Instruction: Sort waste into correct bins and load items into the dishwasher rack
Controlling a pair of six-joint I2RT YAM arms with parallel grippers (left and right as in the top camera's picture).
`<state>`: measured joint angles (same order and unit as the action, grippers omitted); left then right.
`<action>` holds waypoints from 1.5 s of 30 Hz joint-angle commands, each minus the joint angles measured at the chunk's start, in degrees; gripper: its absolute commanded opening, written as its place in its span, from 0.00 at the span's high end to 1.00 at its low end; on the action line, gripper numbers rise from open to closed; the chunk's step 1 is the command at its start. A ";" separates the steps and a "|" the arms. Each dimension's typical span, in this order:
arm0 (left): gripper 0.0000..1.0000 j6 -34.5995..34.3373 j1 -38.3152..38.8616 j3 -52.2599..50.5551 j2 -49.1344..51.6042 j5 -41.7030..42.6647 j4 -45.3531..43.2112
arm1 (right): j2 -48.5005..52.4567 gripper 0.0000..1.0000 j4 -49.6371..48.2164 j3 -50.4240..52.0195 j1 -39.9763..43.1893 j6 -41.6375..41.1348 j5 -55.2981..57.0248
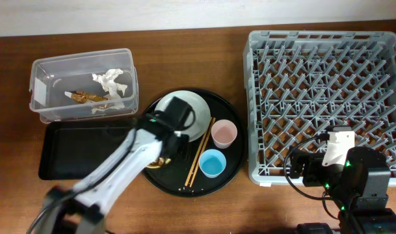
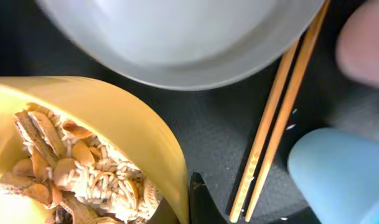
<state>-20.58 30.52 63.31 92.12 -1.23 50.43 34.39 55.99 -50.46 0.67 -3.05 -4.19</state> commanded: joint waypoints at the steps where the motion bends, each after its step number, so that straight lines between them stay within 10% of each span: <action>1: 1.00 6.03 -6.91 0.66 -8.39 1.14 0.59 | -0.11 0.01 0.00 -0.83 -0.26 -0.44 -0.11; 12: 1.00 33.57 -57.61 -14.53 -8.46 57.59 -7.98 | -0.11 0.01 0.00 -0.83 -0.26 -0.44 -0.11; 24: 1.00 33.70 -71.58 -14.53 5.64 91.32 -8.22 | -0.11 0.01 0.85 -0.83 -0.26 -0.42 -0.09; 41: 1.00 30.03 -67.78 -14.29 -0.24 90.51 -14.75 | -0.11 0.01 0.81 -0.83 -0.26 -0.42 0.33; 45: 1.00 23.28 -50.64 -14.29 -17.18 64.04 -14.21 | -0.11 0.01 0.61 -0.83 -0.26 -0.39 0.33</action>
<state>6.26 -30.04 48.84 83.24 78.74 36.12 34.39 56.82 -50.46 0.67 -3.05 -4.19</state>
